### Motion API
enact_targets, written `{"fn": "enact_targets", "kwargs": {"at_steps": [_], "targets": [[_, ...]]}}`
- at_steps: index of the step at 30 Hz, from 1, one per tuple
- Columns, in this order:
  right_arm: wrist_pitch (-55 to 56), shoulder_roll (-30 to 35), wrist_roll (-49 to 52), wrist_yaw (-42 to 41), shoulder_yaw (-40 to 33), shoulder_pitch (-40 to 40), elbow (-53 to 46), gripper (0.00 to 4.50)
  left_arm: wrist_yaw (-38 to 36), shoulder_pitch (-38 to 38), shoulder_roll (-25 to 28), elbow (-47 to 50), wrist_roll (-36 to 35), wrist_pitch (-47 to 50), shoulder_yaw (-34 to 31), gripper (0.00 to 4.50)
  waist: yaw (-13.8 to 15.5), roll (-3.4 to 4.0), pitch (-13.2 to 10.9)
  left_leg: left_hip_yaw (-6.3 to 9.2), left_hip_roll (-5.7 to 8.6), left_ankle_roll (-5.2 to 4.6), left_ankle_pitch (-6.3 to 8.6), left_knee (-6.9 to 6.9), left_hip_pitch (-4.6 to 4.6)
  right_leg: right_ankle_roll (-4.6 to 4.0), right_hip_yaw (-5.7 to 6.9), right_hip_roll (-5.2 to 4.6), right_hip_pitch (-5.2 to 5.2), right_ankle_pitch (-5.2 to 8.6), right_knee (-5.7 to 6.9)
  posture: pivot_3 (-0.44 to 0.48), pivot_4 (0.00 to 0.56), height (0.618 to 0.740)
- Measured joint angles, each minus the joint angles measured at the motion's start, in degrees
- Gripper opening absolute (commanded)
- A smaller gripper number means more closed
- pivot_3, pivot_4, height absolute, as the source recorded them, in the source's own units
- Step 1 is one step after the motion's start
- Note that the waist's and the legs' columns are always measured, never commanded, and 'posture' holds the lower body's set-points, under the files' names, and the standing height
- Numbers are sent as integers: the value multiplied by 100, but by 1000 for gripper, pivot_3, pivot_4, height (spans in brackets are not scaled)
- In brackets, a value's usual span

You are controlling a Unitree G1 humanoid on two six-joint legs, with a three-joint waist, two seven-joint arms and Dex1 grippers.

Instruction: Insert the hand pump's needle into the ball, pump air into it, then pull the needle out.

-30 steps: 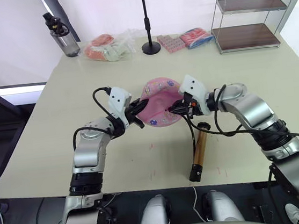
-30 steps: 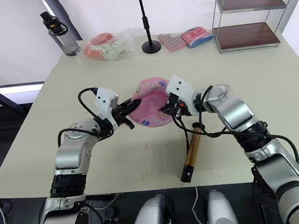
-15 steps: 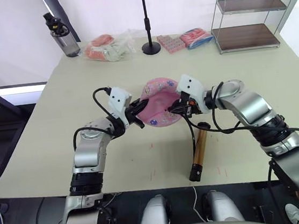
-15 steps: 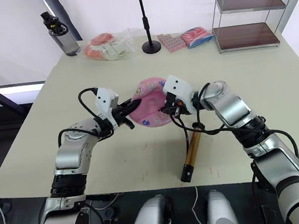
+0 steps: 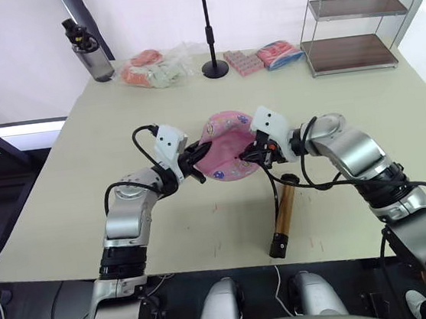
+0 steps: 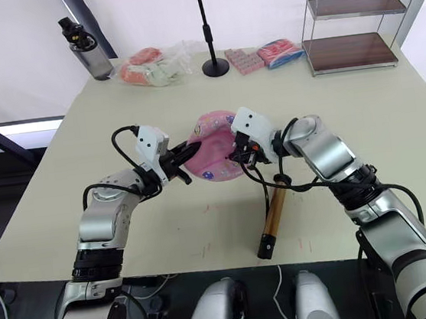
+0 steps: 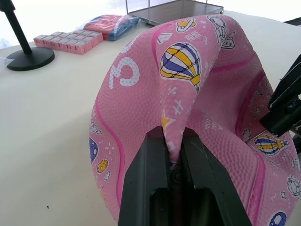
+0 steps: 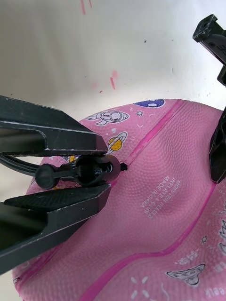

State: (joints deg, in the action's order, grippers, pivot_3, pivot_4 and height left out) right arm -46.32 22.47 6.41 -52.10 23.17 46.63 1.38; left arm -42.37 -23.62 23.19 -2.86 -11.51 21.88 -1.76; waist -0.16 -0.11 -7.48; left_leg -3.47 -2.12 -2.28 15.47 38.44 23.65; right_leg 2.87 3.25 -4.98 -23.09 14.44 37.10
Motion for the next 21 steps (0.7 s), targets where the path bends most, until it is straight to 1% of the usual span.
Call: {"fn": "enact_targets", "kwargs": {"at_steps": [9,11,12,13,21], "targets": [[-121,-187,-344,-4,423,444,334,393,105,-2,-33,-14,-39,9,-23,0,-28,-1,1,-4,0,-7,4,5,-21,-1,-12,0,3,1,32,0,150,736],[-197,-227,-425,-3,527,531,423,393,135,2,-37,-31,-48,21,-24,0,-32,-1,1,-5,0,-8,4,6,-42,-2,-15,0,21,2,41,0,150,736],[-227,-253,-470,-2,582,560,463,393,143,13,-42,-50,-48,32,-24,0,-39,0,1,-7,-1,-11,6,1,-79,-4,-15,0,56,3,38,0,150,736],[-237,-277,-506,-1,623,589,494,393,146,15,-44,-54,-49,40,-24,0,-45,0,1,-7,-2,-13,8,0,-90,-4,-15,0,64,4,37,0,150,736],[-303,-537,-746,0,847,832,865,393,170,28,-64,-36,-101,101,-34,0,-66,-1,4,-8,-8,-12,7,0,-95,-5,-23,0,64,3,41,0,150,736]]}}
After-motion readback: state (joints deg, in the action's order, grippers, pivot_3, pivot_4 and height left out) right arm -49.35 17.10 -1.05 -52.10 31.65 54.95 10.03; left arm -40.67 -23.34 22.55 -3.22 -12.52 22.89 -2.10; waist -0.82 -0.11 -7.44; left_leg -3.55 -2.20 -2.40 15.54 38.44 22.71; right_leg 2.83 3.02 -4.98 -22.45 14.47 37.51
